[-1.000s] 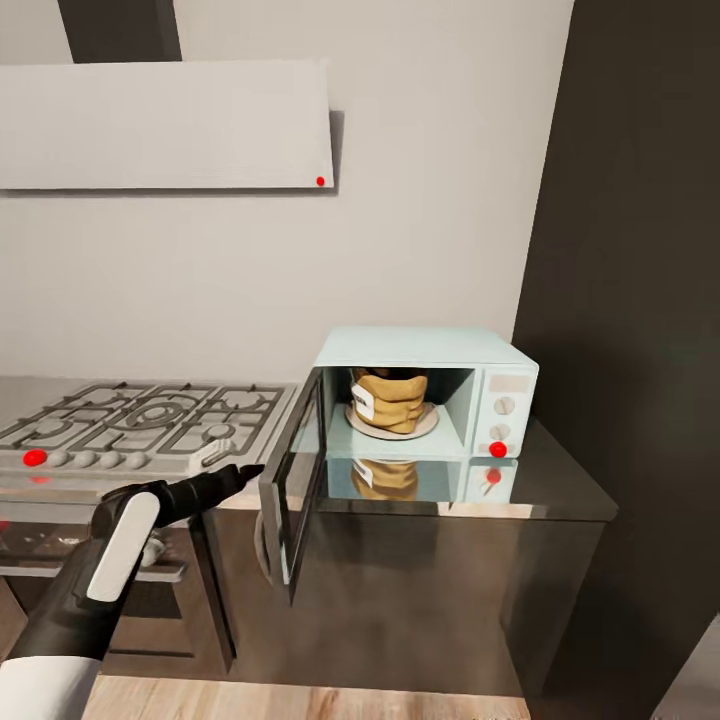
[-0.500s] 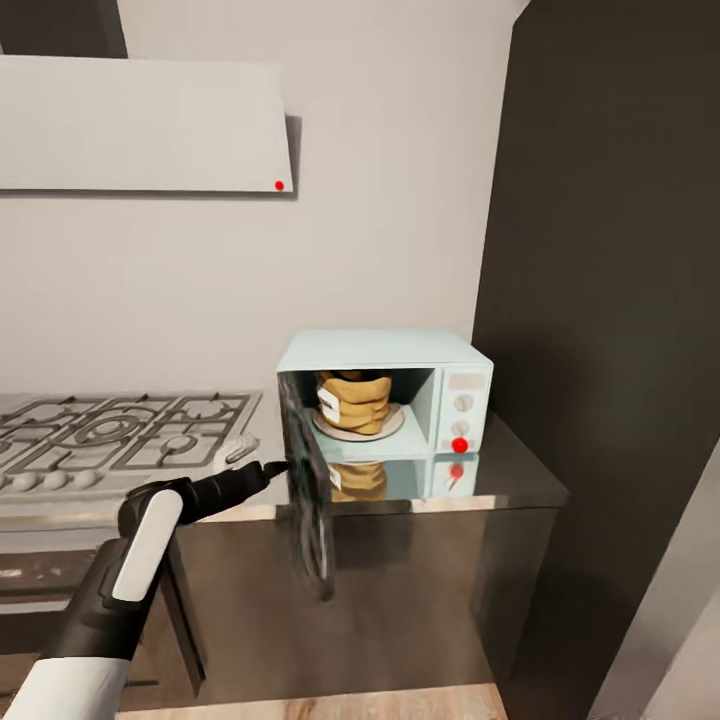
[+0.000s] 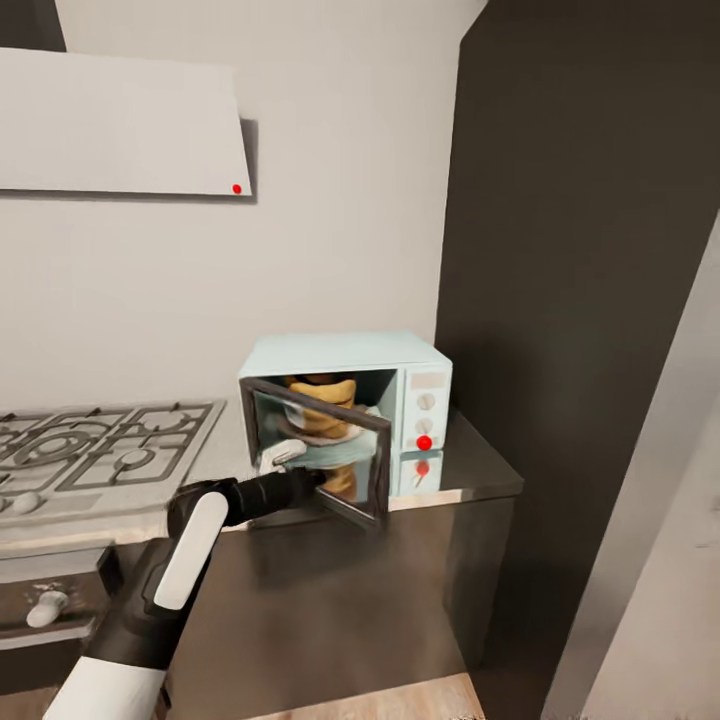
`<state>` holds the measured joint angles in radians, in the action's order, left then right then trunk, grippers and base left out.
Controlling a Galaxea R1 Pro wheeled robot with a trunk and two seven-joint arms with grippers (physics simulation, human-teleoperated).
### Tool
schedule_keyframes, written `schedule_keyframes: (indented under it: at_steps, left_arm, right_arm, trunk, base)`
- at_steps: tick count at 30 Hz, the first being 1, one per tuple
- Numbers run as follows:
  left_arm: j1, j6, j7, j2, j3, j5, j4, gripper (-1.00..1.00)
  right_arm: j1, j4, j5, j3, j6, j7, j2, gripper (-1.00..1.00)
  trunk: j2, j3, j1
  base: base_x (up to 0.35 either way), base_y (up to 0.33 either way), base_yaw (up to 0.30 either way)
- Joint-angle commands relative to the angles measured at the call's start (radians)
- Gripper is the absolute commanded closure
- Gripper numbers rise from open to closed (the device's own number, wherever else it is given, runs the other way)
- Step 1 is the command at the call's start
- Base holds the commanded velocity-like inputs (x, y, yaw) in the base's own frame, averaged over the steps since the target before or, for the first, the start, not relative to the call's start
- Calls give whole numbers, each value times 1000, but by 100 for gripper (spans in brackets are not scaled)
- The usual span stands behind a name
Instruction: In the kitchen, take the popcorn bag from the countertop, put it into the microwave, and heat it until the popcorn is cooked so the cooked popcorn ends up inside the bag.
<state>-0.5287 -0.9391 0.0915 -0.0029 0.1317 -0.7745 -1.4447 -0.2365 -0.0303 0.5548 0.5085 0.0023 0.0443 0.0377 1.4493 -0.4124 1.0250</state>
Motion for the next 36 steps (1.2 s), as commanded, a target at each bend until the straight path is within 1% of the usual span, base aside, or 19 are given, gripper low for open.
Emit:
schedule_keyframes:
  at_steps: [1, 5, 8, 9, 10, 11, 12, 13, 14, 15, 17, 19, 24, 33, 36]
  left_arm:
    - [-1, -3, 13, -11, 2, -12, -2, -100]
    - [-1, -3, 75, -38, 4, -11, -4, -100]
    - [-1, -3, 176, -93, 6, 2, -6, -100]
    - [-1, -4, 200, -105, 6, 8, -7, -100]
    - [-1, -3, 242, -124, 8, 26, -10, -100]
    - [-1, -1, 274, -135, 23, 50, -10, -100]
    - [-1, 0, 289, -137, 42, 62, -11, -100]
    - [-1, 2, 312, -140, 78, 78, -11, -100]
    - [-1, 4, 349, -142, 111, 89, -10, -100]
    - [-1, 5, 397, -143, 132, 95, -11, -100]
    - [-1, 7, 450, -144, 143, 99, -11, -100]
    - [-1, 12, 465, -143, 145, 99, -10, -100]
    - [-1, 14, 469, -150, 147, 96, -10, -100]
    - [-1, 16, 468, -152, 148, 95, -10, -100]
    - [-1, 16, 468, -157, 148, 95, -10, -100]
  right_arm:
    - [-1, -2, 8, 8, 0, 2, 1, -100]
    - [-1, -2, 8, 8, -1, 2, 1, -100]
    - [-1, -2, 8, 8, -1, 2, 1, -100]
    - [-1, -2, 8, 8, -1, 2, 1, -100]
    - [-1, -2, 8, 8, -1, 2, 1, -100]
    - [-1, -2, 8, 8, -1, 2, 1, -100]
    - [-1, -2, 8, 8, -1, 2, 1, -100]
    - [-1, -2, 8, 8, -1, 2, 1, -100]
    - [-1, -2, 8, 8, -1, 2, 1, -100]
    - [-1, -2, 8, 8, -1, 2, 1, -100]
    - [-1, -2, 8, 8, 0, 2, 2, -100]
    - [-1, -2, 8, 8, 1, 3, 3, -100]
    - [-1, -2, 8, 8, 0, 2, 4, -100]
    - [-1, -1, 8, 8, 1, 2, 4, -100]
    - [-1, -1, 8, 8, 1, 2, 4, -100]
  trunk:
    - [1, 0, 0]
    - [1, 3, 0]
    - [1, 5, 0]
    - [1, 6, 0]
    - [1, 7, 0]
    - [1, 7, 0]
    - [1, 8, 0]
    - [1, 9, 0]
    - [1, 10, 0]
    - [1, 10, 0]
    - [1, 11, 0]
    - [1, 11, 0]
    - [1, 12, 0]
    - [1, 12, 0]
    - [1, 12, 0]
  base:
    - [0, 0, -223]
    - [0, 0, -223]
    - [0, 0, -223]
    - [0, 0, -223]
    - [0, 0, -223]
    - [0, 0, -223]
    - [0, 0, -223]
    - [0, 0, -223]
    - [0, 0, -223]
    - [0, 0, -223]
    - [0, 0, -128]
    - [0, 0, -29]
    - [41, 0, -4]
    - [301, 0, 0]
    - [320, 0, 0]
